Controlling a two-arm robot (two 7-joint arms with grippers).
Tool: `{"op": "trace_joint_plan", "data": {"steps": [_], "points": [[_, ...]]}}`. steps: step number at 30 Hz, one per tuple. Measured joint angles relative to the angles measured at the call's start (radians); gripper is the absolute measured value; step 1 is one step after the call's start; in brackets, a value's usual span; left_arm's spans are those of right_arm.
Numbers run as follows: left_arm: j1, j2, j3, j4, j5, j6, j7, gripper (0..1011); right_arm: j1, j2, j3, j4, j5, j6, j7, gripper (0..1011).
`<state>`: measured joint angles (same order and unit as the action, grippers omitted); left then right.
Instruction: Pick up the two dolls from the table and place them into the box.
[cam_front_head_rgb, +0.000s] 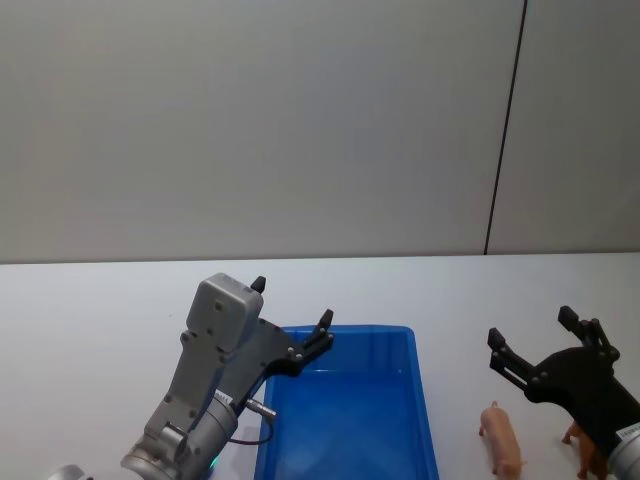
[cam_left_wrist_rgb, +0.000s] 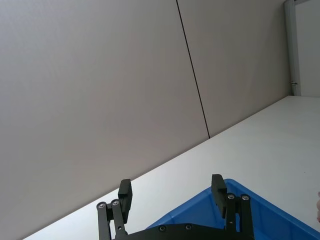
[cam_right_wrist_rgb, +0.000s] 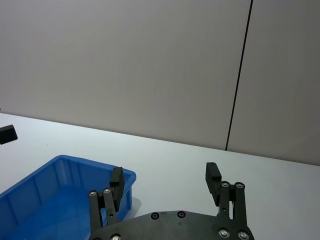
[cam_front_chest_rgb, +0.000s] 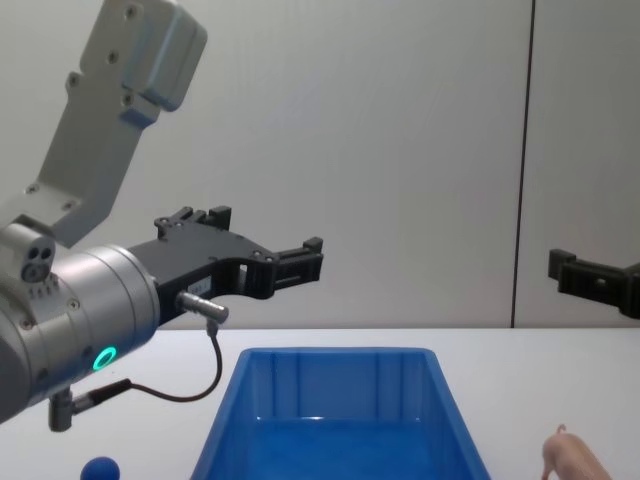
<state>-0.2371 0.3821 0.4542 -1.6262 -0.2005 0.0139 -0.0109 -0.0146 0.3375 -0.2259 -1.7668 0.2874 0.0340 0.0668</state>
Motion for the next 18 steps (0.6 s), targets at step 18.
{"op": "trace_joint_plan", "data": {"steps": [18], "points": [[0.000,0.000,0.000,0.000,0.000,0.000,0.000,1001,0.000,0.000,0.000,0.000,0.000,0.000,0.000,1001]]}}
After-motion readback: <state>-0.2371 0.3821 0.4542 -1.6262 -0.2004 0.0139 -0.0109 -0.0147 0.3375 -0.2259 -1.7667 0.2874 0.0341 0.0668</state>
